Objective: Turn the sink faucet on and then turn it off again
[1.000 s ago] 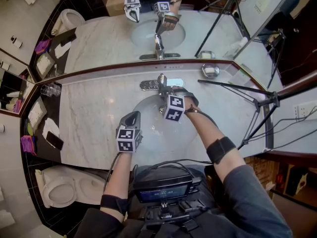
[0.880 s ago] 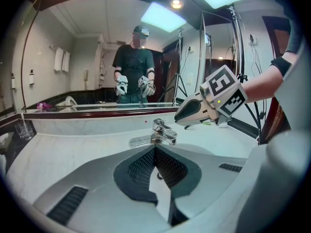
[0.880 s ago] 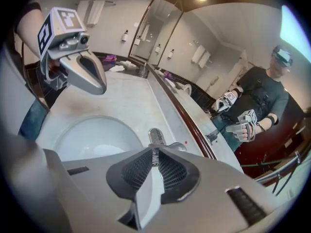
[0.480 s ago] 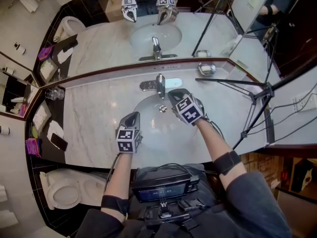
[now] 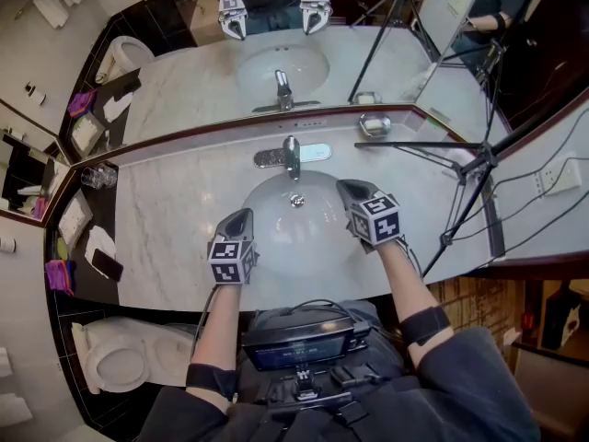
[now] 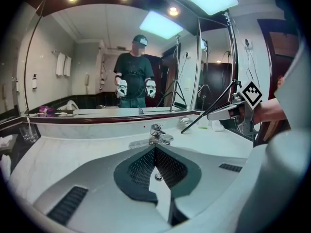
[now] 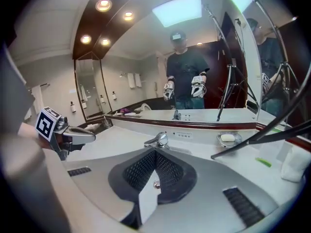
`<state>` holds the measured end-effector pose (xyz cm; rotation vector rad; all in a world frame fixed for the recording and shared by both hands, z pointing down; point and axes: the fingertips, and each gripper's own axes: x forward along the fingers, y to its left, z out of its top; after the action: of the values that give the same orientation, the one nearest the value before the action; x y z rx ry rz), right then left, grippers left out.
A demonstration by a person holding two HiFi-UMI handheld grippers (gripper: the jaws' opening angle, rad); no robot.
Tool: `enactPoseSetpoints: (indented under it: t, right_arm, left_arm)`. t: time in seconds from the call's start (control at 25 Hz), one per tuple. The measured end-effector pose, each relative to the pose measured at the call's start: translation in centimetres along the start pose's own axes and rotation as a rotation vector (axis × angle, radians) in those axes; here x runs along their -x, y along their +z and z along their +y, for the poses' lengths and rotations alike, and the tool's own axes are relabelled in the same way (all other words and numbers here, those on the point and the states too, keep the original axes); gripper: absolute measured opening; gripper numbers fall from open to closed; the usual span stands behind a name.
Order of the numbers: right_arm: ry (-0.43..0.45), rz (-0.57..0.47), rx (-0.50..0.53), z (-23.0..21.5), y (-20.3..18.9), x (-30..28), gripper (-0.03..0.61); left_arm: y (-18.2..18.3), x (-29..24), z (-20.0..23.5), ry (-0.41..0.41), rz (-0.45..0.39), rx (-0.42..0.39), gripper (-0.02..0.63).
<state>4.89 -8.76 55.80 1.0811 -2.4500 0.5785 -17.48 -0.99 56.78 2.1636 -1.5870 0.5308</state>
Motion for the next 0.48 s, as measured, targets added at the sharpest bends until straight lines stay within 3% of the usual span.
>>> enactPoseSetpoints:
  t: [0.16, 0.48]
  right_arm:
    - [-0.046, -0.011, -0.049, -1.3, -1.4, 2.1, 0.015]
    - [-0.089, -0.013, -0.045, -2.3, -2.7, 3.9, 0.014]
  left_arm:
    - [0.0, 0.2, -0.2, -0.007, -0.007, 0.03, 0.004]
    - [0.0, 0.7, 0.0, -0.002, -0.007, 0.046, 0.003]
